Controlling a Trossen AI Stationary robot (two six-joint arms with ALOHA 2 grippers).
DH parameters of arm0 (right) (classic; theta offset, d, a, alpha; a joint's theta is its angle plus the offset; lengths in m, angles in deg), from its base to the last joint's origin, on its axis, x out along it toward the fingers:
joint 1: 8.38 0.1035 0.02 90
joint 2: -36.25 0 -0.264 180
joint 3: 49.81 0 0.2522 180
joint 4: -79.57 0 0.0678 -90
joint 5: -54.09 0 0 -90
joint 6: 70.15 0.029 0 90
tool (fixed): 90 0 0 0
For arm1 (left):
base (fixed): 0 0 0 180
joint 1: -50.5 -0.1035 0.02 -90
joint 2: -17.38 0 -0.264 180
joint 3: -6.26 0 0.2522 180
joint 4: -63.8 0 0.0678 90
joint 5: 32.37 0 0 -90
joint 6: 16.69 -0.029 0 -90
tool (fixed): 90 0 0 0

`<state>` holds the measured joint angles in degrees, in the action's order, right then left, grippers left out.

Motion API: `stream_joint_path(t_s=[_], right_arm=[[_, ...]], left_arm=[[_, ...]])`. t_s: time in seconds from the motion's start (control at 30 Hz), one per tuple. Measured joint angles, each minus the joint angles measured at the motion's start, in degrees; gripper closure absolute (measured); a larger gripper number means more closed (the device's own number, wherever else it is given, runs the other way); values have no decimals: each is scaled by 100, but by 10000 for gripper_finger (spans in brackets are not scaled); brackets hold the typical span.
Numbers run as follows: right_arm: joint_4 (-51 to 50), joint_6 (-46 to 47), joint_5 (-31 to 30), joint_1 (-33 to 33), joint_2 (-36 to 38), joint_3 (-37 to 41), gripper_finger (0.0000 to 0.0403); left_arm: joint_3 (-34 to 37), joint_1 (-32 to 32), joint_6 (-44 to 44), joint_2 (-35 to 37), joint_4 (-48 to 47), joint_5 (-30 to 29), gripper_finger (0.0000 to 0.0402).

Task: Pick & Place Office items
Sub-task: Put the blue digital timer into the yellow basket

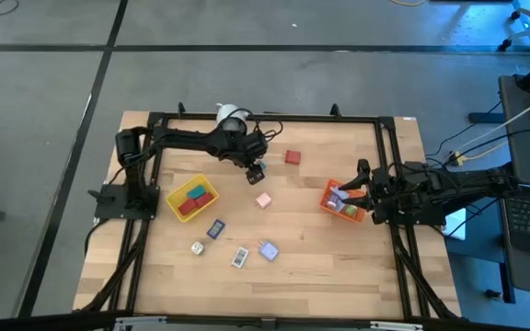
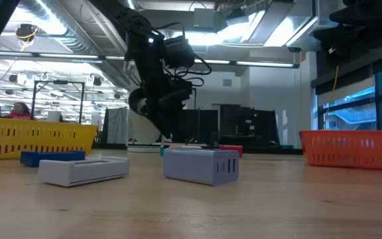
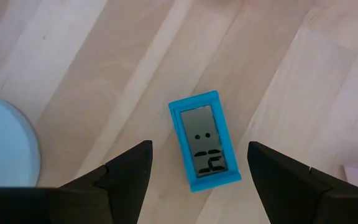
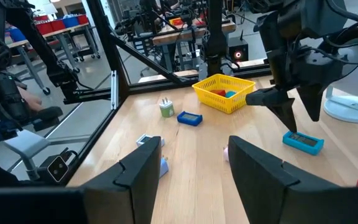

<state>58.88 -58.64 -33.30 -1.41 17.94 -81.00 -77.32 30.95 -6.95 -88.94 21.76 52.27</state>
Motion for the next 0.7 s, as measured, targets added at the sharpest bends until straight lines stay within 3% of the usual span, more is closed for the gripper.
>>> stream_joint_path(t_s=[0.7], right_arm=[[1,-2,2,1,0,-2,215]], left_arm=[[-41,350,-139,61,-24,-620,145]])
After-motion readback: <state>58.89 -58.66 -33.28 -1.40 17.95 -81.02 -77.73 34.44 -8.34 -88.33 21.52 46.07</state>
